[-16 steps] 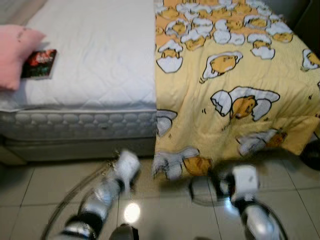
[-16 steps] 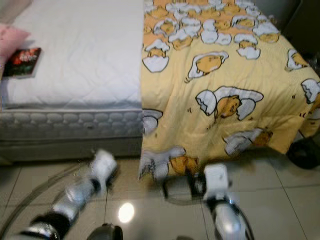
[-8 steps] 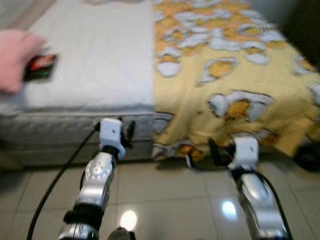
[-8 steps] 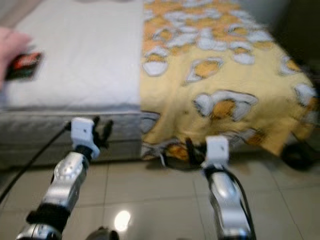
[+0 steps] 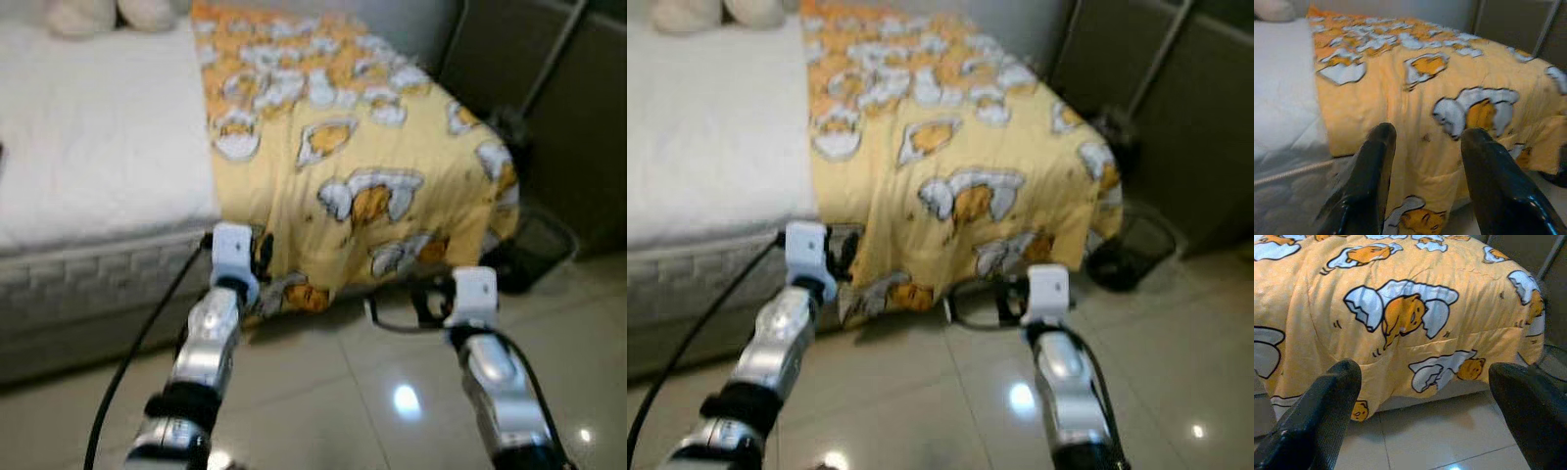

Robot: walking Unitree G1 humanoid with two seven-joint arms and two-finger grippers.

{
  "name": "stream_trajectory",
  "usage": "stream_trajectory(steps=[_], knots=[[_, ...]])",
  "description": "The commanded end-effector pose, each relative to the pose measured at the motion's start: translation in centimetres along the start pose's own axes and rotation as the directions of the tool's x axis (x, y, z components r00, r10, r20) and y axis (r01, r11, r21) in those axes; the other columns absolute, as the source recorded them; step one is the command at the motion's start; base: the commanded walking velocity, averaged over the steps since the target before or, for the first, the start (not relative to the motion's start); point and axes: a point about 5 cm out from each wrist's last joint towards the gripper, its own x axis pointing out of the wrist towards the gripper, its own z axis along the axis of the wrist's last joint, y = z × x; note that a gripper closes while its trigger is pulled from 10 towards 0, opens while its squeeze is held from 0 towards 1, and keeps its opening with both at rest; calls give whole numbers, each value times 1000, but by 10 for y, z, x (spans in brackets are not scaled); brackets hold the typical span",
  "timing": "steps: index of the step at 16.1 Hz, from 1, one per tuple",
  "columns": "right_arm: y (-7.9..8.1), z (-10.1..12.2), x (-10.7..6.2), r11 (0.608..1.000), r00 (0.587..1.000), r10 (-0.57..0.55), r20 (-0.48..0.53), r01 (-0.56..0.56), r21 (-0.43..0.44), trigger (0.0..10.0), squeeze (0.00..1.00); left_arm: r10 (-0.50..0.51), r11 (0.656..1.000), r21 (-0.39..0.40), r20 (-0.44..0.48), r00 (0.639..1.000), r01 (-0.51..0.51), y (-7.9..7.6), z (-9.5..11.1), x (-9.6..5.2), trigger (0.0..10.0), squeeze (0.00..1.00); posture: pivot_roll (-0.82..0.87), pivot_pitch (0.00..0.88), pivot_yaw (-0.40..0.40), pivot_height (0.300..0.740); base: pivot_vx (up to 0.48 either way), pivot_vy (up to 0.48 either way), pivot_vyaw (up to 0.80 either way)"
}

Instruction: Clean up the room

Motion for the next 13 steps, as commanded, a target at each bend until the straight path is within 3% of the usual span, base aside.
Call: stream_trajectory(steps=[1, 3, 4, 13], knots=[[4, 6, 7, 999, 1000, 25, 19, -24, -21, 10000, 0, -14, 1000, 16, 3, 1000, 14, -10, 6, 8, 10000, 0, 82, 0, -63, 740, 454, 0, 0], [4, 7, 10, 999, 999, 27, 20, -27, -21, 10000, 0, -6, 999, 45, -1, 1000, 6, -12, 7, 11, 10000, 0, 83, 0, -65, 740, 454, 0, 0], [5, 10, 13, 1000, 999, 22, 35, -22, -5, 10000, 0, 15, 996, 85, -48, 999, -11, -12, 2, 12, 10000, 0, 84, 0, -72, 740, 0, 0, 0], [7, 8, 16, 1000, 999, 21, 44, -22, 17, 10000, 0, -4, 998, 66, -26, 1000, 5, -20, 5, 14, 10000, 0, 78, 0, -61, 740, 0, 0, 0]])
